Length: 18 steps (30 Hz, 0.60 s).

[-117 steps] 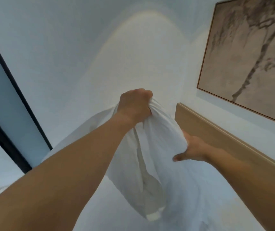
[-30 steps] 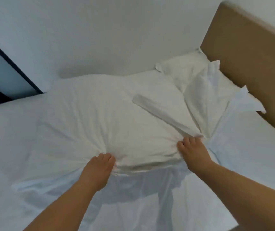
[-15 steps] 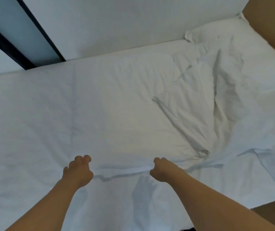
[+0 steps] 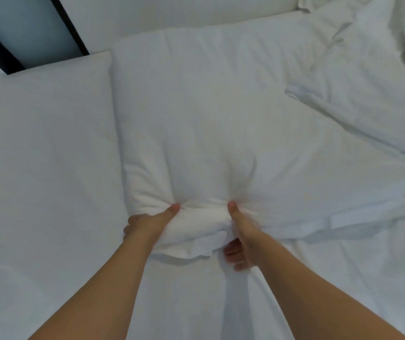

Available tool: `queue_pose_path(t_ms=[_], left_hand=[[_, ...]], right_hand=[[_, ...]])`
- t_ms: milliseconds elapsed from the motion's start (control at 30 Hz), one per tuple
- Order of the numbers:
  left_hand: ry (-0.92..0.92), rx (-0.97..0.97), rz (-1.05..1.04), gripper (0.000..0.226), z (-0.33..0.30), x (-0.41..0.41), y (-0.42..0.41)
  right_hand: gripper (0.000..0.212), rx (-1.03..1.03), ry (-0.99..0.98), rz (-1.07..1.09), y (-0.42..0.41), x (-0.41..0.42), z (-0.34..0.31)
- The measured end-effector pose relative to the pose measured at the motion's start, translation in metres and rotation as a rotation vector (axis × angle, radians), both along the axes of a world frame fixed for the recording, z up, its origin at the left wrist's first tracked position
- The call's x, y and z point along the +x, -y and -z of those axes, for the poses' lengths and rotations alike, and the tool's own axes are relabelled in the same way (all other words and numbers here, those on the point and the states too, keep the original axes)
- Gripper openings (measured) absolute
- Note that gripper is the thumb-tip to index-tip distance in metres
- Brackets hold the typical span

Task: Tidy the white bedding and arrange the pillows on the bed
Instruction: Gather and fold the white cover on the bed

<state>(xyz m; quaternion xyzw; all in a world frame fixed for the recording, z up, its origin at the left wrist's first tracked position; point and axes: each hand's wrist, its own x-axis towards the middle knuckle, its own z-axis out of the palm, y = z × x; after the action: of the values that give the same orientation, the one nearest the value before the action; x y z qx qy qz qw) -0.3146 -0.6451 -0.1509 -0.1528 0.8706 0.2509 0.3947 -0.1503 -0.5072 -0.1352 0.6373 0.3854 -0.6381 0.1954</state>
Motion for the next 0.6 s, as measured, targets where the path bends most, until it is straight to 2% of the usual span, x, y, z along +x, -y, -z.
queue_pose_path(t_ms=[133,200,300,367,433,500,533,600], left_hand=[[-0.096,0.007,0.033,0.159,0.029,-0.009,-0.001],[-0.226,-0.012,0.186,0.15,0.037,-0.006,-0.005],[-0.544,-0.042,0.418,0.116,0.033,0.006,0.005],[-0.656,0.039,0.483,0.091,0.025,0.007,0.014],[-0.619,0.291,0.363,0.072,0.015,0.002,0.019],[-0.423,0.666,0.048,0.063,-0.012,-0.001,0.019],[-0.331,0.81,-0.07,0.056,-0.028,0.0,0.019],[-0.206,1.013,-0.129,0.039,-0.065,0.001,0.015]], right_hand=[[0.093,0.081,-0.028,0.066,0.0,-0.007,0.03],[0.085,0.101,-0.082,0.09,-0.004,-0.005,0.031],[0.081,0.177,-0.165,0.097,-0.001,0.002,0.027],[0.077,0.238,-0.209,0.087,0.002,0.007,0.023],[0.069,0.298,-0.233,0.095,0.006,0.011,0.014],[0.061,0.312,-0.269,0.141,0.01,0.016,0.001],[0.062,0.291,-0.296,0.171,0.014,0.02,-0.008],[0.071,0.246,-0.408,0.227,0.017,0.022,-0.031]])
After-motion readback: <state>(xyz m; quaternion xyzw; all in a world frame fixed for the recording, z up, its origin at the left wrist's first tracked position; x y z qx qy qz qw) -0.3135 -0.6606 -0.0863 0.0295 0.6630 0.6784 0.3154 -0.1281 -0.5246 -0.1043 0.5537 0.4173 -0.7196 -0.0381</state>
